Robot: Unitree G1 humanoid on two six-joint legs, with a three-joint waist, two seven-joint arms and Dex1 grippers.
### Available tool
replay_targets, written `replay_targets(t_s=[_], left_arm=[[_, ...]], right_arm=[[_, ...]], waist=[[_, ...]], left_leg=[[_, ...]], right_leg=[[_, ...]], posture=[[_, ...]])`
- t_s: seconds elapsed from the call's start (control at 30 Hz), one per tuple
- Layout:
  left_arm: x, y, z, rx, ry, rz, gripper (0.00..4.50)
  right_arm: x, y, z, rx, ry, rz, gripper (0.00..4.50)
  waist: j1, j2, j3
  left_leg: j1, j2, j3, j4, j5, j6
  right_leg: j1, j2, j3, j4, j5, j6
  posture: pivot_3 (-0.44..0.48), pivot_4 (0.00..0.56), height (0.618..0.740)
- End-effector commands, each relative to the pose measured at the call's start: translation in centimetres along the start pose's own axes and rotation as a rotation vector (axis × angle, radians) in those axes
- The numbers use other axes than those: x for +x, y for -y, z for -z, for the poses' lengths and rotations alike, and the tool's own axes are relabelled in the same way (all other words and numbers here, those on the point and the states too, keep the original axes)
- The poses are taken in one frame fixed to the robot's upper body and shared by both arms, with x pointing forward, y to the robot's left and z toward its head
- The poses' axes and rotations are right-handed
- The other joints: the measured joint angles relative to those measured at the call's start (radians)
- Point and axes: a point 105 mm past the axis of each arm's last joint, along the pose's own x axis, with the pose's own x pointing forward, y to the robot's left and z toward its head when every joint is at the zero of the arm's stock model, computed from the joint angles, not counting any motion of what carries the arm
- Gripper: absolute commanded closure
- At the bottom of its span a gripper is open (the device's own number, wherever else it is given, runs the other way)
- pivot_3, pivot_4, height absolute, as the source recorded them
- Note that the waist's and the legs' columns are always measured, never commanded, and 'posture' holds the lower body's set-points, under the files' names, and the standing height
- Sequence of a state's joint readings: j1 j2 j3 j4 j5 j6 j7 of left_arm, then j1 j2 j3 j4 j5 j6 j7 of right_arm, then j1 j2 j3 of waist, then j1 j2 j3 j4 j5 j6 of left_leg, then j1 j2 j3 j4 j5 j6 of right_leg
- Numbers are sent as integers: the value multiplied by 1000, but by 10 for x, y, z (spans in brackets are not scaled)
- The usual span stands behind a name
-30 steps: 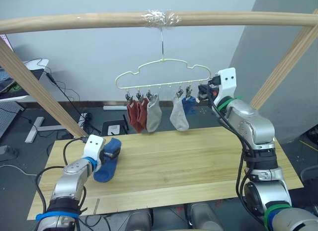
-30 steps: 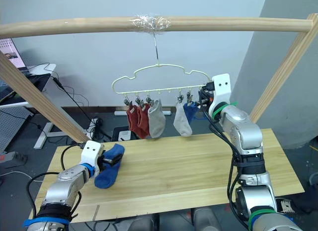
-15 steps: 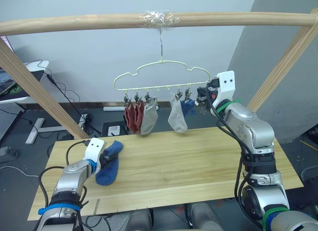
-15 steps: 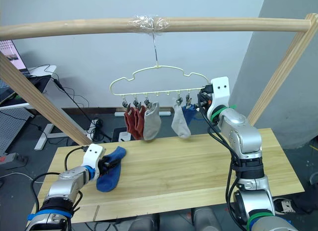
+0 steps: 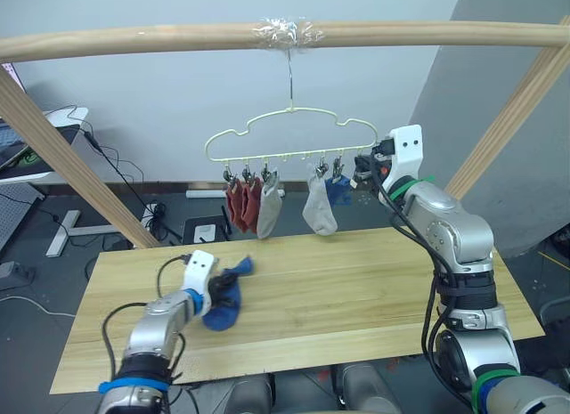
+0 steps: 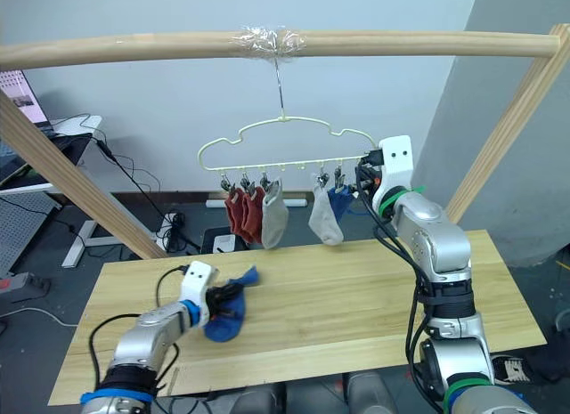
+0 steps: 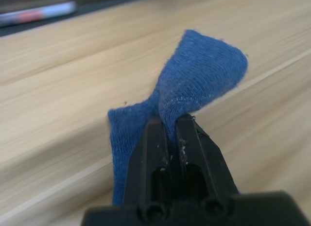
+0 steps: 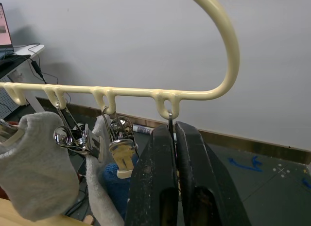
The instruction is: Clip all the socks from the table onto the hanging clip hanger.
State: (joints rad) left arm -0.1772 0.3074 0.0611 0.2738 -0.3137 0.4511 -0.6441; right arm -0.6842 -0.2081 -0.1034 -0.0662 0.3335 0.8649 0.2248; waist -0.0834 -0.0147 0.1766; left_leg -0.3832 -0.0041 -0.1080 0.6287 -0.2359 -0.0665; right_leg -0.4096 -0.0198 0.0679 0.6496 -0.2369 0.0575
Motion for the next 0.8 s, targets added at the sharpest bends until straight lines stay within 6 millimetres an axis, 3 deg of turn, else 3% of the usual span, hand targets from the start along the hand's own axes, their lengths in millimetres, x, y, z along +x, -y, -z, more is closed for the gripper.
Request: replay_targets(t_s=[0.03,0.13,0.23,0.4,0.5,0.8], left_arm=[[10,57,-51,2,169,205,4456],[15,82,-71,32,234,248,4456],[23,122,-93,52,319,308,4456],[37,161,-100,2,347,385,4456],[48,172,-99,-8,349,389,4456],[56,164,-110,-30,412,322,4456]], right_arm=[[-5,-2,-16,131,-9,-5,4500],[-7,-7,-21,220,-42,-21,4500],[-10,-19,-29,294,-67,-59,4500],[-14,-24,-29,345,-108,-65,4500],[-16,-26,-29,368,-125,-63,4500],[-20,-23,-31,377,-138,-48,4500]], waist=[[0,0,0],[-2,0,0],[-7,1,-1],[-9,1,-1],[-15,1,-1],[-34,2,-1]], left_leg=[[0,0,0,0,0,0],[0,0,0,0,0,0],[1,0,1,0,0,0],[0,0,1,0,0,0],[0,0,1,0,0,0],[0,0,1,0,0,0]], right_leg=[[0,0,0,0,2,-3],[0,0,0,0,2,-3],[0,1,0,0,2,-3],[0,1,1,-1,2,-2],[0,1,1,-1,0,0],[0,1,1,-1,-1,2]], posture=[[-79,121,740],[-94,116,740],[-111,116,740],[-125,117,740],[-137,120,740],[-145,120,740]])
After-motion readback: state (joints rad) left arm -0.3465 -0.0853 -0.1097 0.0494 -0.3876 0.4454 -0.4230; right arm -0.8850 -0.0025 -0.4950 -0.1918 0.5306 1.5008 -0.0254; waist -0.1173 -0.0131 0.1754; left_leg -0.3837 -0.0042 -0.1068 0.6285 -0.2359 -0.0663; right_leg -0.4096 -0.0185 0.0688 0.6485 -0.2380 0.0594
